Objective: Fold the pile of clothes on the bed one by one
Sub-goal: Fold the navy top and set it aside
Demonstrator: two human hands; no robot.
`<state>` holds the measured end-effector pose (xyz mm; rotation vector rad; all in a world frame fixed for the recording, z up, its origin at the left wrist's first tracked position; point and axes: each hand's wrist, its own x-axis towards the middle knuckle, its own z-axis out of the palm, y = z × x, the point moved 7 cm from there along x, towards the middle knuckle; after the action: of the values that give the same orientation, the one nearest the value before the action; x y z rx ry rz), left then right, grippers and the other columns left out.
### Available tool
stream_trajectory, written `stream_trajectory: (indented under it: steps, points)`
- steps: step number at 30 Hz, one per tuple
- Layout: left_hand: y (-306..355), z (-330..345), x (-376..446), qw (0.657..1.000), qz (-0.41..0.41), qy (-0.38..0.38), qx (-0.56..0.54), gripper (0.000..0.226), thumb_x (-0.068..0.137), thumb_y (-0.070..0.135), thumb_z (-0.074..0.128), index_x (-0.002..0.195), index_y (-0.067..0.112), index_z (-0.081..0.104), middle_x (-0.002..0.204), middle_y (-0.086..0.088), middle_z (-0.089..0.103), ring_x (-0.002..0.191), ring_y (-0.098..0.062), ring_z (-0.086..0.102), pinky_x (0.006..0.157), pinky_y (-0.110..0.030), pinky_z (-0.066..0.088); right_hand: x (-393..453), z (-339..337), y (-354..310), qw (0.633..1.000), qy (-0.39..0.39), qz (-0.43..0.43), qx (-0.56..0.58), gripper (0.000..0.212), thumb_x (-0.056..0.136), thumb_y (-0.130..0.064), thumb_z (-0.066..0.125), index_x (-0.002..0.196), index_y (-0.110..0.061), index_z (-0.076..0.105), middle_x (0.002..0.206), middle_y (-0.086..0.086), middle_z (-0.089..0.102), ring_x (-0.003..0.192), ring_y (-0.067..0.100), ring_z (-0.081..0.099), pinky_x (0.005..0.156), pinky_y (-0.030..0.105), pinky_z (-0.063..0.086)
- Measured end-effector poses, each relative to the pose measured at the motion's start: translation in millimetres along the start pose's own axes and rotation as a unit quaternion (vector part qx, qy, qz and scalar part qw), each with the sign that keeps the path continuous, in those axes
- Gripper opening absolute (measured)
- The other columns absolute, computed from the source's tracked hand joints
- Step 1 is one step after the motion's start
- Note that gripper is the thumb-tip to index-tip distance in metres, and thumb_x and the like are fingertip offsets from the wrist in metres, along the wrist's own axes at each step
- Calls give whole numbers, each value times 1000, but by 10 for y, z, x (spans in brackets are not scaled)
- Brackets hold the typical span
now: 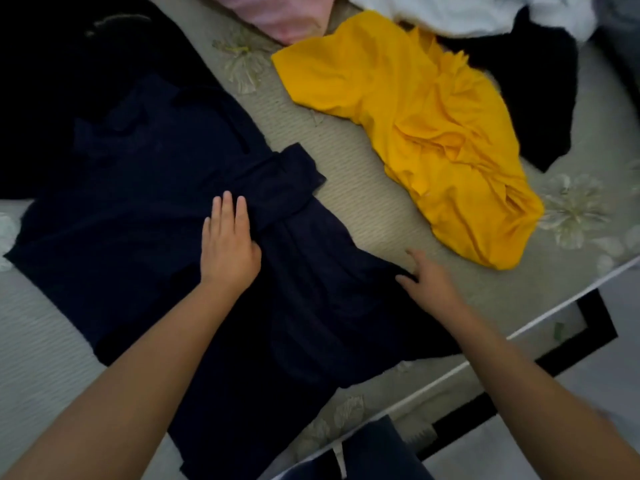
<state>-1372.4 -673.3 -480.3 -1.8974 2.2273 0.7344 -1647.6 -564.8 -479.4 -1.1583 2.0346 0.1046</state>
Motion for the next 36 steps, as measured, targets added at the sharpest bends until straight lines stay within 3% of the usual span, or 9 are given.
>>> stream_trajectory:
  steps: [7,13,16,19,22,24,27,33,36]
  points:
    - [129,101,115,994,-32,-87,50,71,93,10,39,146,21,-7,154,-9,-16,142,-26,-11,102,-43,37,721,-1785,-6,974,218,-54,36,26,90,-10,53,112,2,62,113,25,62,108,37,54,83,30,32]
    - [223,82,198,980,-96,-142,104,79,91,14,43,144,25,-15,152,-12,-20,141,-28,-15,113,-49,18,1602,-2398,-146,971,239,-18,16,29,92,-17,47,113,-2,60,118,22,59,112,36,51,90,35,40]
    - [486,-18,336,988,-20,-81,132,68,88,13,44,147,16,9,154,-13,-7,143,-25,-7,114,-47,3,1849,-2341,-222,971,236,-2,-32,29,93,-18,45,116,-5,57,119,20,57,112,36,50,91,38,39]
    - [770,-105,472,995,85,25,35,56,82,2,55,136,1,38,149,-18,25,141,-30,16,113,-44,10,1868,-2175,-152,973,223,5,-56,43,95,-27,43,132,-7,40,129,21,46,118,38,43,95,46,35]
    - [846,-51,655,995,75,59,4,57,86,12,59,137,-1,36,148,-21,25,139,-32,15,111,-44,11,1613,-2014,119,970,241,27,24,65,89,-44,51,136,-4,32,132,23,43,120,40,42,93,48,38]
    - [813,93,757,999,32,18,18,59,96,35,39,144,5,21,153,-17,11,142,-30,4,114,-43,4,1392,-1812,357,971,221,65,58,70,82,-48,59,131,-1,40,126,23,49,117,39,46,91,48,41]
    - [716,381,836,994,6,-45,100,86,78,62,-20,146,14,0,155,-10,-7,142,-26,-10,114,-40,-7,1161,-1548,568,979,184,84,40,37,85,-33,59,104,-1,60,103,22,62,101,39,55,85,49,44]
    - [667,472,906,990,-2,-64,125,68,95,50,21,146,15,-4,154,-9,-13,141,-24,-16,112,-39,-11,988,-1837,20,958,250,-71,122,14,89,-4,54,92,6,62,84,17,56,85,31,53,68,31,33]
    - [677,224,865,998,25,-56,-34,61,97,39,32,146,11,9,155,-8,-3,143,-21,-7,114,-35,-2,850,-1901,-562,953,251,-148,88,10,88,-3,53,84,5,58,75,7,51,73,21,46,59,22,26]
